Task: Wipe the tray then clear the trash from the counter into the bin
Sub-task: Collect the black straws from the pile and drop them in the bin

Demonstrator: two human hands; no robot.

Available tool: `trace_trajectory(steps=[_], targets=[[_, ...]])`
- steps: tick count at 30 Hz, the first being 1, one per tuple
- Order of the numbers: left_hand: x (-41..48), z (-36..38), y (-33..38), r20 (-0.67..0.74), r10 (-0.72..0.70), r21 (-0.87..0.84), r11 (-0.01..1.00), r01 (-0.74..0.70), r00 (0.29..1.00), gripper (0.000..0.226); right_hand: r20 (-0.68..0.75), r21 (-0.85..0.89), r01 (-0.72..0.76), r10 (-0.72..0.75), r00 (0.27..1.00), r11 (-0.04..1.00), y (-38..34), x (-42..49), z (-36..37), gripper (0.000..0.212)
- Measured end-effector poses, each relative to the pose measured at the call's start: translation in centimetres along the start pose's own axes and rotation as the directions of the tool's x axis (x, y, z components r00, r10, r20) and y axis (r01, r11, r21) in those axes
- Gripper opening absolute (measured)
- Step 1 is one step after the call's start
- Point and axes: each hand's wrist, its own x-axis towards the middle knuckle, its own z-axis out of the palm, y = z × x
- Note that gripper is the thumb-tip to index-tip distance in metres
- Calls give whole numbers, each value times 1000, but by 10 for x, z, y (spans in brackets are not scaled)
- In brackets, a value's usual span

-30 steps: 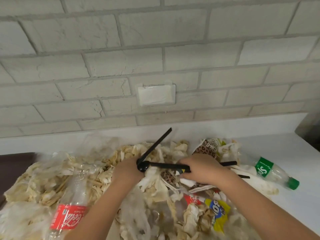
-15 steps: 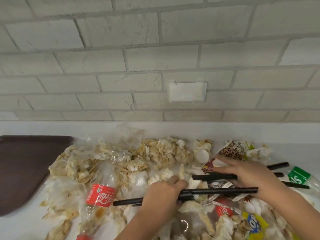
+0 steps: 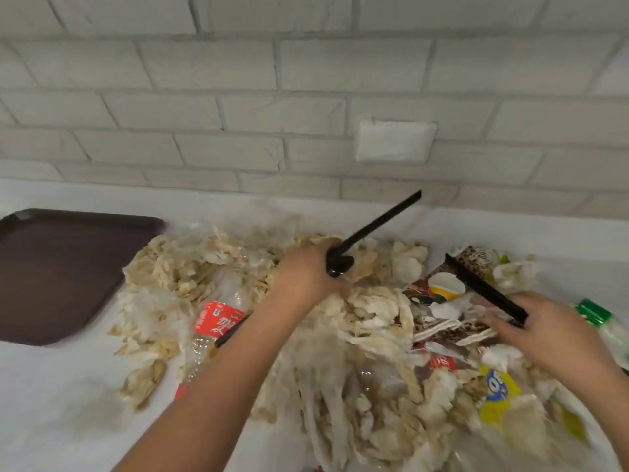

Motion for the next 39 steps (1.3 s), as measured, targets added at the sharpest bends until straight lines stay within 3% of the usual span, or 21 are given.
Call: trace_trajectory(steps=[4, 7, 10, 12, 17, 22, 26, 29, 31, 34, 39], targets=[[-11, -1, -8, -102, -68, 29, 997, 71, 993, 66, -25, 63, -49, 50, 998, 997, -11, -2, -8, 8], [-32, 7, 0, -196, -12, 61, 998, 24, 981, 62, 130, 64, 17, -25, 991, 998, -23, 4, 3, 14], [-60, 26, 9, 36, 32, 151, 988, -37, 999, 78, 332, -47, 87, -67, 941, 995, -37, 13, 22, 29], [-77, 44, 9, 212, -5, 193, 980, -37, 977, 79, 295, -113, 76, -40, 955, 991, -41, 18, 27, 32], [-69, 41, -11, 157, -53, 209, 978, 19, 986, 49, 127, -33, 52, -47, 991, 998, -37, 26, 18, 21], [-63, 24, -28, 13, -130, 276, 954, 121, 991, 48, 47, 60, -83, 80, 996, 995, -26, 7, -3, 37], [-85, 4, -26, -115, -147, 121, 980, 160, 982, 66, 249, 125, -152, 117, 961, 980, -20, -44, -30, 64], [-113, 10, -16, 56, -138, 200, 972, 125, 989, 96, 426, -78, -88, 113, 898, 993, -15, -77, -19, 109], [-131, 27, -11, 198, -161, 276, 956, 103, 967, 99, 473, -175, -81, 156, 867, 981, -13, -86, 2, 120], [-148, 53, -10, 231, -156, 374, 925, 61, 960, 86, 390, -258, -105, 203, 898, 960, -10, -92, 28, 109], [-165, 67, -15, 142, -131, 409, 910, 62, 981, 42, 178, -214, -85, 125, 976, 973, -3, -102, 51, 45]])
